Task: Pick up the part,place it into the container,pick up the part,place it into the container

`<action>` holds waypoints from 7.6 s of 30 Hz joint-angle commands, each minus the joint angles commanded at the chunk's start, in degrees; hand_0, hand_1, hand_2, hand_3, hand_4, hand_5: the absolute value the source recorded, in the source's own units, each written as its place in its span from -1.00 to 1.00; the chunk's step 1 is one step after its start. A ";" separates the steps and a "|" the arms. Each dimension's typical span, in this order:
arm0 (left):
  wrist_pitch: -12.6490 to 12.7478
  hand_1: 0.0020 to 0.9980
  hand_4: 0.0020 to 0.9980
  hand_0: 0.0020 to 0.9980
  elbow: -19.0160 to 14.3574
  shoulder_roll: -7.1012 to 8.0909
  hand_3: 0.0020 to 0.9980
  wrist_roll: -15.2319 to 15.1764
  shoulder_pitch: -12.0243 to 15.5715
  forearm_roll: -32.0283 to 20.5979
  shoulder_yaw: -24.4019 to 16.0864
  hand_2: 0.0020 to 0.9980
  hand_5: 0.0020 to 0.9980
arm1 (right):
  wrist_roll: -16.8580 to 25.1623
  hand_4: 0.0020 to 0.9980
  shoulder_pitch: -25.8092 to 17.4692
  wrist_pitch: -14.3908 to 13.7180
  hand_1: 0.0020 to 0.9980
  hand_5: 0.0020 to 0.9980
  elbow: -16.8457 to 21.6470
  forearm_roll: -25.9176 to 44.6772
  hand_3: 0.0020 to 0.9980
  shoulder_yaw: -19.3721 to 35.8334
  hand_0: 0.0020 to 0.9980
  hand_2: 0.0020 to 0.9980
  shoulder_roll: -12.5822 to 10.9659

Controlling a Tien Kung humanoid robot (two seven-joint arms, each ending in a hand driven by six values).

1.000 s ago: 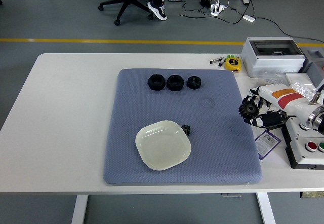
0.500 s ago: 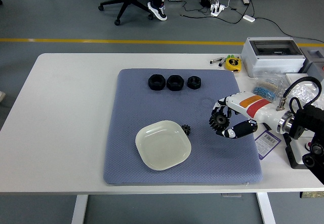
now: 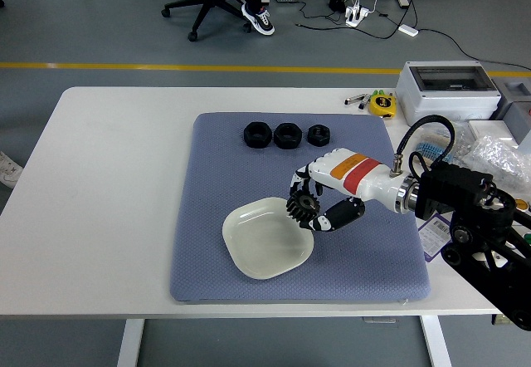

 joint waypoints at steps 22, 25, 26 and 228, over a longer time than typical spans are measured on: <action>0.04 0.31 0.31 0.39 0.00 0.06 0.14 0.02 -0.02 -0.78 1.04 0.41 0.15 | 2.89 1.00 6.36 -6.88 0.50 0.21 -12.56 -1.06 0.89 -10.26 0.44 0.72 8.31; 0.00 0.31 0.31 0.39 0.00 0.06 0.14 0.09 0.08 -0.62 0.95 0.41 0.15 | 3.67 1.00 6.30 -7.93 0.50 0.21 -12.77 -0.87 0.89 -10.44 0.44 0.72 8.23; -0.01 0.31 0.31 0.39 0.00 0.05 0.14 0.13 0.10 -0.48 0.86 0.41 0.15 | 3.95 1.00 6.29 -8.35 0.50 0.21 -12.83 -0.75 0.89 -10.51 0.44 0.72 8.23; -1.44 0.31 0.30 0.39 0.00 0.26 0.13 1.02 -0.23 3.67 0.58 0.41 0.16 | 5.51 0.40 -2.82 -17.94 -0.75 -0.17 -7.64 1.63 0.02 -0.27 -0.88 -0.48 -0.20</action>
